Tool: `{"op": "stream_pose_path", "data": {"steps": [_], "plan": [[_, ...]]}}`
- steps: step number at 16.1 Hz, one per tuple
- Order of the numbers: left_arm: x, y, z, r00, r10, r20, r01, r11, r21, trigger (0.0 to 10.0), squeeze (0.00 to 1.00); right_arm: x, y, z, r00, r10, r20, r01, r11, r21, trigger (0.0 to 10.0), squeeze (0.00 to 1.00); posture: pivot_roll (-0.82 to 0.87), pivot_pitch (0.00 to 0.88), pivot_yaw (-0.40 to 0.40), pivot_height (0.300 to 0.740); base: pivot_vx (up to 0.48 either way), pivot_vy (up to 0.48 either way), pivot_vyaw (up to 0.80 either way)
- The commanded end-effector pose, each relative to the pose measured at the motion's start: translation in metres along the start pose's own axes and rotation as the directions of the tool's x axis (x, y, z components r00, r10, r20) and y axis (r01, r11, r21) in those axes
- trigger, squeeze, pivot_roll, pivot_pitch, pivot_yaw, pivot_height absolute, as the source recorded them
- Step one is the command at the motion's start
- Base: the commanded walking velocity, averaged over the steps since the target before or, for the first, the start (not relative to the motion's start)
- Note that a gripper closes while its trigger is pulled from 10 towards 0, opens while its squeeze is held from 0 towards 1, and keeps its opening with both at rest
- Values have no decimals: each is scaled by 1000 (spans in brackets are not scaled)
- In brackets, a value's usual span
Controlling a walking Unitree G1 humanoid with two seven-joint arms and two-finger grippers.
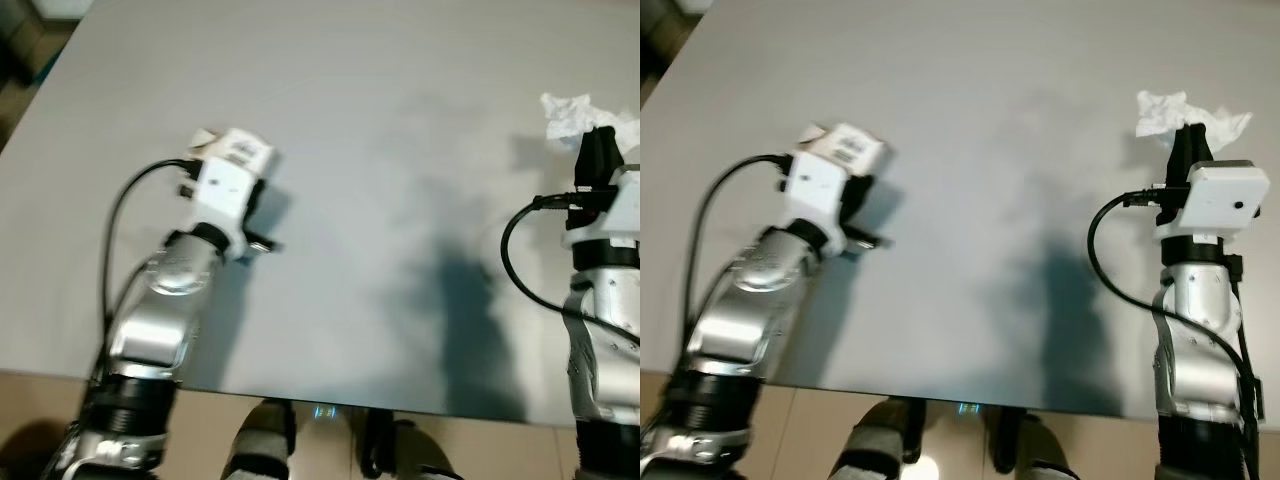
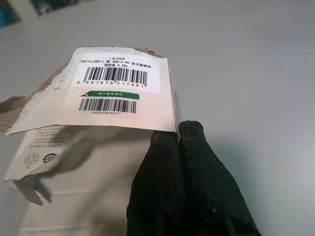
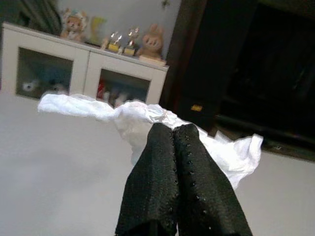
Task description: Picking trash to rubbish bin
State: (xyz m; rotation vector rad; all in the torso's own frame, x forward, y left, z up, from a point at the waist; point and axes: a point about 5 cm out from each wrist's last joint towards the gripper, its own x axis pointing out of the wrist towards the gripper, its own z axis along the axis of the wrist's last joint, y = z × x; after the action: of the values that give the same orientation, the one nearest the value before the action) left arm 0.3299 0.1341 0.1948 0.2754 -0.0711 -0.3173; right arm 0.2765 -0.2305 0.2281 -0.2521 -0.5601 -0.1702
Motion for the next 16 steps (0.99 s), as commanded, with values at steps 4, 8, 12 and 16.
{"op": "stream_pose_path", "data": {"steps": [4, 8, 12, 16], "plan": [[15, -20, -1, 999, -19, 44, 20, 999, -43, 0, 0, -16, 4, 28, 999, 36, -29, -36, 999, -14, 0, 0, 193, 119, 3, 740, 0, 0, 0], [26, -41, 2, 996, -41, 79, 48, 994, -96, 0, 0, -36, 15, 32, 994, -9, -112, 13, 1000, 29, 0, 0, 147, 93, -23, 740, 0, 0, 0], [29, -51, 5, 994, -31, 100, 44, 990, -134, 0, 0, -44, 27, 34, 982, -92, -167, 109, 989, 95, 0, 0, 132, 69, -53, 740, 0, 0, 0], [32, -52, 5, 994, -9, 112, 26, 988, -149, 0, 0, -43, 32, 34, 975, -102, -196, 125, 986, 108, 0, 0, 136, 58, -74, 740, -60, 0, 0]]}}
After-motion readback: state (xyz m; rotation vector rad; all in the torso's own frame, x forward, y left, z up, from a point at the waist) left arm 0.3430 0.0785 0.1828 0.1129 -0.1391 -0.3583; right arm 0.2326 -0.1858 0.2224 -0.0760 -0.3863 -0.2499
